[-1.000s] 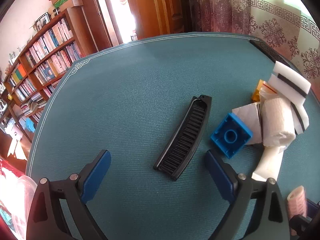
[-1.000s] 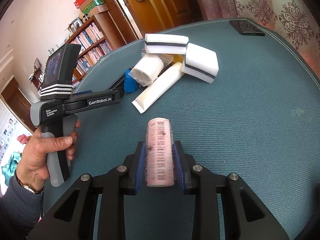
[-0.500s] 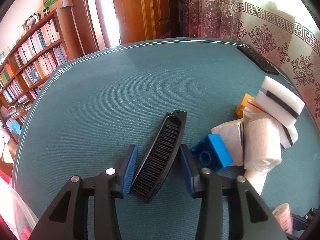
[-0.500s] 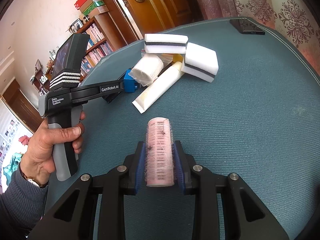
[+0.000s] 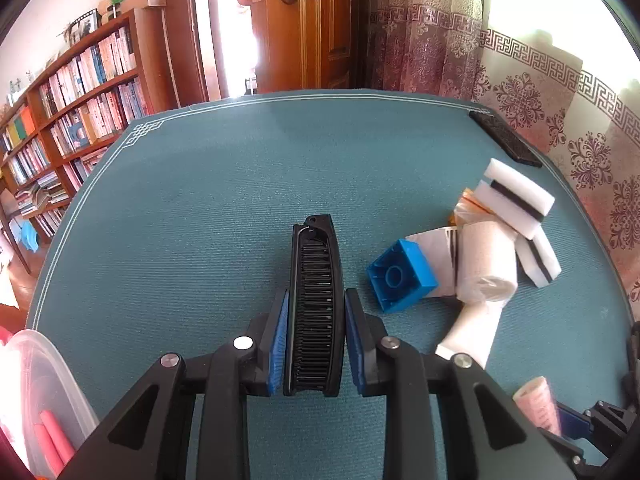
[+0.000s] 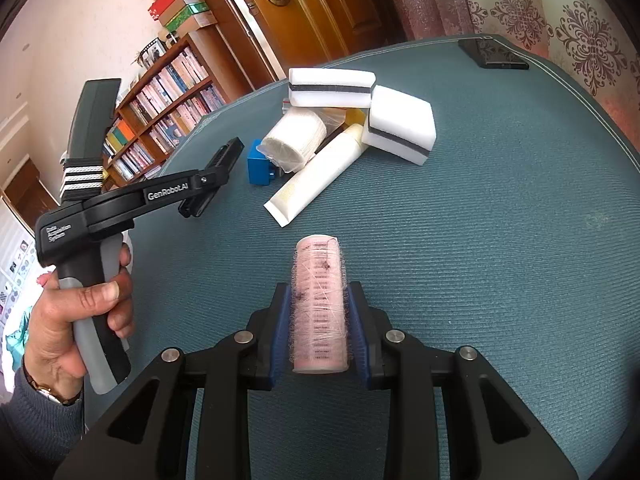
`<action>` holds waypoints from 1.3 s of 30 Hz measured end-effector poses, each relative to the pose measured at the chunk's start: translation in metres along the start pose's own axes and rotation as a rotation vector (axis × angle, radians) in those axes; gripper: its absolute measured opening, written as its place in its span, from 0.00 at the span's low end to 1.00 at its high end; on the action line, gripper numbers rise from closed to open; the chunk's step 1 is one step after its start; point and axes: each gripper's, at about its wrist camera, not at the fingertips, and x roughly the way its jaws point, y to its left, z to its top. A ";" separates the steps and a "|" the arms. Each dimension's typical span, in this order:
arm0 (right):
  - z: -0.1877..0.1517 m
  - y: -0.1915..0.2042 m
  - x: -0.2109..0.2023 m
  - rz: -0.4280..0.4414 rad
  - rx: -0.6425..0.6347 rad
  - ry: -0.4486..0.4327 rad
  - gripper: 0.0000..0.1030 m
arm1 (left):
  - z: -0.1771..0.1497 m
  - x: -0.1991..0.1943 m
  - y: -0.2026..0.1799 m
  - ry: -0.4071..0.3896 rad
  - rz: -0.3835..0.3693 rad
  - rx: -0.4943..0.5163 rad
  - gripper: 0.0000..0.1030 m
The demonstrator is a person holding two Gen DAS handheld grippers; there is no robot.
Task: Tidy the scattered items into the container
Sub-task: 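Grasp the black comb with the left gripper while the right gripper holds the curler, then drop the black comb and pink curler into the clear bowl with both grippers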
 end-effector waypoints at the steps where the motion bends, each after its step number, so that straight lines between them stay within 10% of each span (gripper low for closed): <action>1: -0.001 0.000 0.000 -0.001 0.003 0.000 0.30 | 0.000 -0.006 0.000 -0.009 -0.006 -0.001 0.29; 22: -0.010 0.055 -0.018 0.073 0.006 -0.009 0.30 | -0.031 -0.083 0.043 -0.093 -0.016 -0.071 0.29; 39: -0.010 0.136 0.001 0.177 -0.137 0.034 0.30 | -0.086 -0.131 0.146 -0.123 0.173 -0.249 0.29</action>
